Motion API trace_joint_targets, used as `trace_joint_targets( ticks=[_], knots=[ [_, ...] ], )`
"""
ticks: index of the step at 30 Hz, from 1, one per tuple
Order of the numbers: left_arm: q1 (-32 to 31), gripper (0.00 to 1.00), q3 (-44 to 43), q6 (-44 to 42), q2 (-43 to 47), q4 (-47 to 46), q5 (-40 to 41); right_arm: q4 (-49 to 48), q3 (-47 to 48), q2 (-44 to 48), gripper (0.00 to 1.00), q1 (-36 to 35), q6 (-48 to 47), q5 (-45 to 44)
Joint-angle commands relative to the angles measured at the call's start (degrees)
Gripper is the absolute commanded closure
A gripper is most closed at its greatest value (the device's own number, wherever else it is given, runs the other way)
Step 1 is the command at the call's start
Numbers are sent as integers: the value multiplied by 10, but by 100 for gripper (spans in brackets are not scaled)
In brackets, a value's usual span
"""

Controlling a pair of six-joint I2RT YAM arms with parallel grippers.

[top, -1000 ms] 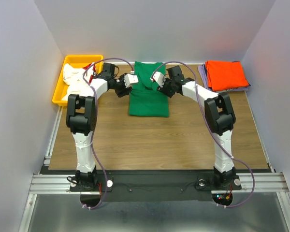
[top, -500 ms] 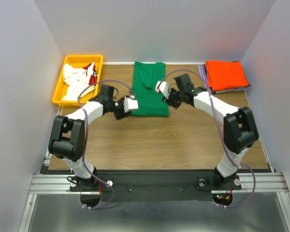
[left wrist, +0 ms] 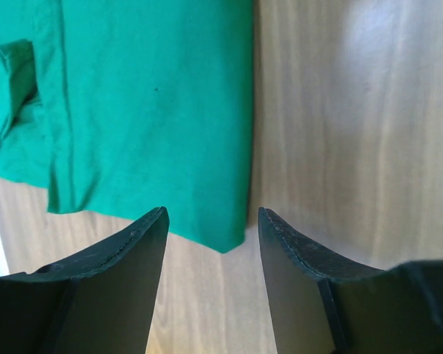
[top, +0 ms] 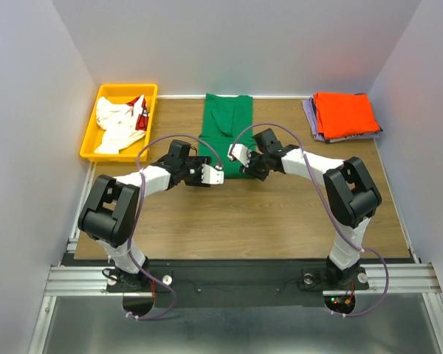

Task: Fold and stack the t-shirts
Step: Fold the tshirt

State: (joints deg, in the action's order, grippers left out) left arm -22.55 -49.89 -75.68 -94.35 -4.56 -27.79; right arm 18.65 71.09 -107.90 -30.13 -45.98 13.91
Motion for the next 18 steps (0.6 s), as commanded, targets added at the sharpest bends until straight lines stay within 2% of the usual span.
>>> trace_joint_targets(
  ticks=[1,6,18],
  knots=[
    [-7,39,-3,-28,-21,-47,36,-42,-13,-10,58,-13,-11,-7],
    [-7,50,-17,-23,-44,-48,55,-49,-22,-24,59,-21,-10,-11],
    [-7,53,-18,-14,-47,-31,45,-39,-56,36,56,-27,-9,-20]
  ],
)
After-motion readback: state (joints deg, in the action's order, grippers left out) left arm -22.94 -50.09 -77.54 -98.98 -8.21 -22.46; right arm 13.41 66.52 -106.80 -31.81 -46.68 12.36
